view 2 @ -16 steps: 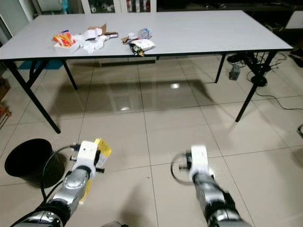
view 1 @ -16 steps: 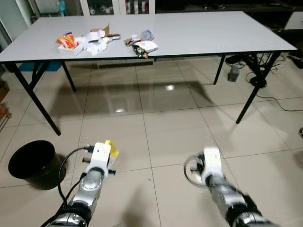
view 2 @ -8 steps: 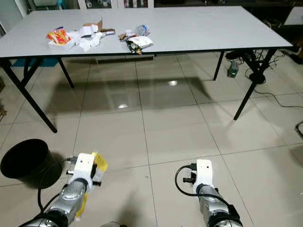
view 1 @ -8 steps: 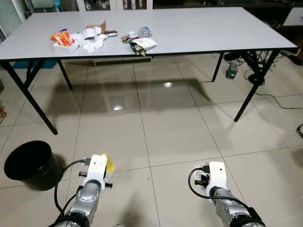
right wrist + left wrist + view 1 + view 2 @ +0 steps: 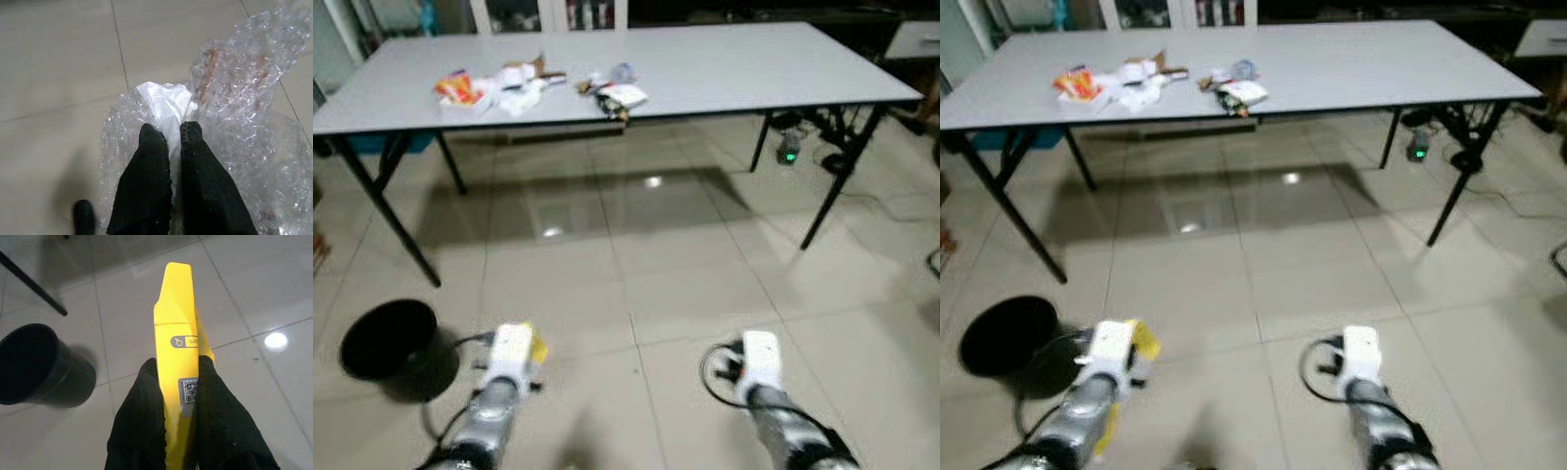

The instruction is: Picking trash to rubbish bin

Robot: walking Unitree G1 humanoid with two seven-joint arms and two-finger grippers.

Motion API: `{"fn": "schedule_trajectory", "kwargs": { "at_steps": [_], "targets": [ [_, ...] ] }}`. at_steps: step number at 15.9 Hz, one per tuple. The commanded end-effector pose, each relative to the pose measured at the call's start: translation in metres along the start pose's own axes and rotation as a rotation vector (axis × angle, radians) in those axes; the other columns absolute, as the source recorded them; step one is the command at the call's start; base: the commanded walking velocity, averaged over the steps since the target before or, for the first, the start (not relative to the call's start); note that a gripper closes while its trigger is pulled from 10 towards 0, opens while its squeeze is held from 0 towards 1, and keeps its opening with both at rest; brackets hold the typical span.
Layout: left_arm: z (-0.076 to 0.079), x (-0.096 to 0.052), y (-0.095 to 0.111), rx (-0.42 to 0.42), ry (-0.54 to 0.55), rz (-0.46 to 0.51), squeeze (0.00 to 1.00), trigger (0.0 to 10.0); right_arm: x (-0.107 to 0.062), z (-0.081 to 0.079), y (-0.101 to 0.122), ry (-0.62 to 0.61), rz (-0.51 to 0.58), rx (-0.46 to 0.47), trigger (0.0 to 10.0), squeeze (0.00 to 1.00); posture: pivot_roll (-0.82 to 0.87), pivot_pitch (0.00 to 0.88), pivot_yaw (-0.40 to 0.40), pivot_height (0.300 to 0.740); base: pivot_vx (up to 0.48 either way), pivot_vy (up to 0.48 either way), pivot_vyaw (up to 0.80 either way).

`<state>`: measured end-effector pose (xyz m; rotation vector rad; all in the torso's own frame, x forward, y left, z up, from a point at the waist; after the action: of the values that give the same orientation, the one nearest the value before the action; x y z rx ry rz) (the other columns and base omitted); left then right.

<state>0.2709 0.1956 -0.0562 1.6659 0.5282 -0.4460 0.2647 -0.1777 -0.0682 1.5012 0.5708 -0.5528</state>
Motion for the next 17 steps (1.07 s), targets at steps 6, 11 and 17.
{"fn": "schedule_trajectory", "kwargs": {
  "at_steps": [6, 11, 17],
  "targets": [
    [-0.006, 0.001, 0.003, 0.005, 0.015, 0.000, 0.00, 10.0, 0.003, -0.006, 0.014, 0.011, 0.047, 0.008, 10.0, 0.00, -0.02, 0.000, 0.023, 0.740, 0.000, 0.421, -0.13],
    [-0.007, 0.001, 0.003, 0.005, 0.017, 0.000, 0.00, 10.0, 0.004, -0.007, 0.016, 0.018, 0.042, -0.047, 10.0, 0.00, -0.02, 0.009, 0.019, 0.740, 0.000, 0.420, 0.32],
    [-0.006, 0.002, 0.004, 0.003, 0.015, 0.002, 0.00, 10.0, 0.005, -0.005, 0.021, 0.008, 0.053, -0.008, 10.0, 0.00, -0.02, 0.021, 0.015, 0.740, 0.000, 0.421, 0.13]
  ]
}}
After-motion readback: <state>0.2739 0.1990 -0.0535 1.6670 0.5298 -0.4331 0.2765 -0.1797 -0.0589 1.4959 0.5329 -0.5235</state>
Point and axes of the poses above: a point about 5 cm out from each wrist's last joint towards the gripper, its own x axis pointing out of the wrist towards the gripper, its own y axis along the axis of the wrist's last joint, z = x × y, the point moved 3 cm from there along x, pointing out of the wrist towards the gripper, and after that the axes turned 4 degrees about -x, right-handed, at the moved point
